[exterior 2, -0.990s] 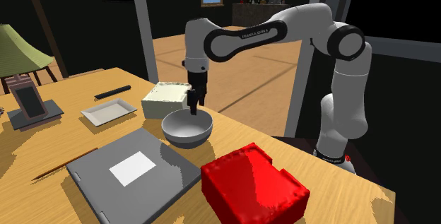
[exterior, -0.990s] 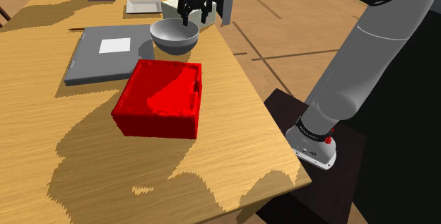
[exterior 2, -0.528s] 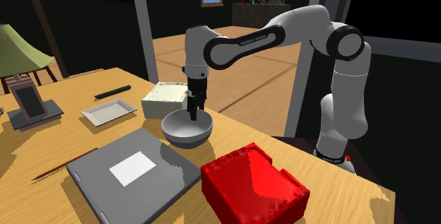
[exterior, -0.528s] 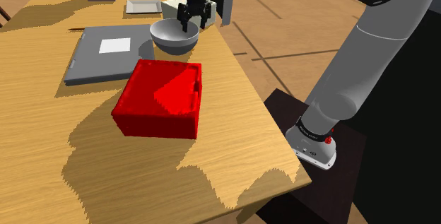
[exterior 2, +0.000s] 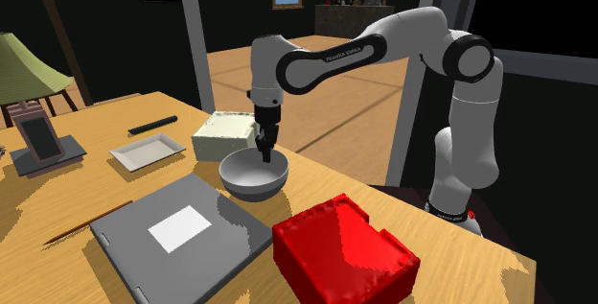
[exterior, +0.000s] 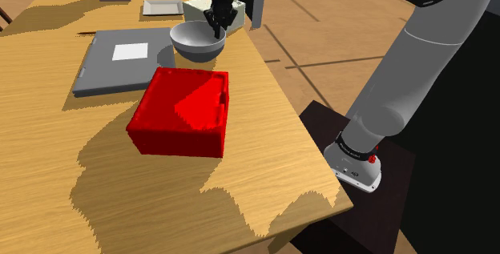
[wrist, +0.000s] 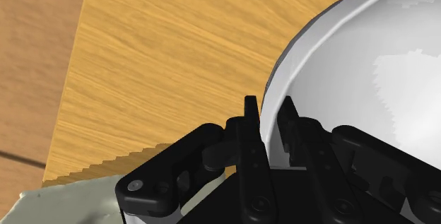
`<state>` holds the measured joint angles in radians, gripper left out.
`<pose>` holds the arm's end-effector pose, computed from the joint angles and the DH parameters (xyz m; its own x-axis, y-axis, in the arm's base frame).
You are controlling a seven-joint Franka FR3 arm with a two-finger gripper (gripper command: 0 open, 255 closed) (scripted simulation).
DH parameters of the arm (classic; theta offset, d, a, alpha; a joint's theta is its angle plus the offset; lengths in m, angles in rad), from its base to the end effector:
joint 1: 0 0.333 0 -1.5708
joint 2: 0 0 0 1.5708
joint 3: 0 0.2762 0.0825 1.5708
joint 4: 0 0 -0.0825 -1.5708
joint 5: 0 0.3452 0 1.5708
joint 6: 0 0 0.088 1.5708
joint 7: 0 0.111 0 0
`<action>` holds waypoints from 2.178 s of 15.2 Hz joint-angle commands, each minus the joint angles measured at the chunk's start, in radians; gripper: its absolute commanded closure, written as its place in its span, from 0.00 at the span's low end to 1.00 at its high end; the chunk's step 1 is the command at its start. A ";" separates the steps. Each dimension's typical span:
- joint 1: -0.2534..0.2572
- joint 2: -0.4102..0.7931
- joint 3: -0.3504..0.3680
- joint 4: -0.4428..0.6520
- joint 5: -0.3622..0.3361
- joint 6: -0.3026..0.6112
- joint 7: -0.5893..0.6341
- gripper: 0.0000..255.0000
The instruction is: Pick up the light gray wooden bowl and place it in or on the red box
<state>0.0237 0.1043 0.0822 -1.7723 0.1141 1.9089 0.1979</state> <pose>0.5526 0.0660 0.4665 0.9917 -0.1288 0.0067 -0.1270 -0.9845 -0.1207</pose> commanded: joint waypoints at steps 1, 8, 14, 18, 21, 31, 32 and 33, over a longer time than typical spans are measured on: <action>0.000 0.000 0.000 0.000 0.000 0.000 0.000 1.00; 0.000 -0.003 0.000 0.023 -0.001 -0.026 0.002 1.00; -0.001 -0.005 -0.001 0.100 -0.003 -0.105 0.011 1.00; -0.001 -0.003 -0.001 0.157 -0.005 -0.160 0.016 1.00; -0.001 0.002 -0.001 0.203 -0.006 -0.201 0.021 1.00; -0.001 0.036 -0.001 0.384 -0.009 -0.347 0.037 1.00; -0.001 0.041 0.000 0.405 -0.010 -0.363 0.039 1.00; -0.001 0.047 0.000 0.427 -0.010 -0.378 0.040 1.00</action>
<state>0.0230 0.1466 0.0819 -1.3680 0.1041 1.5476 0.2364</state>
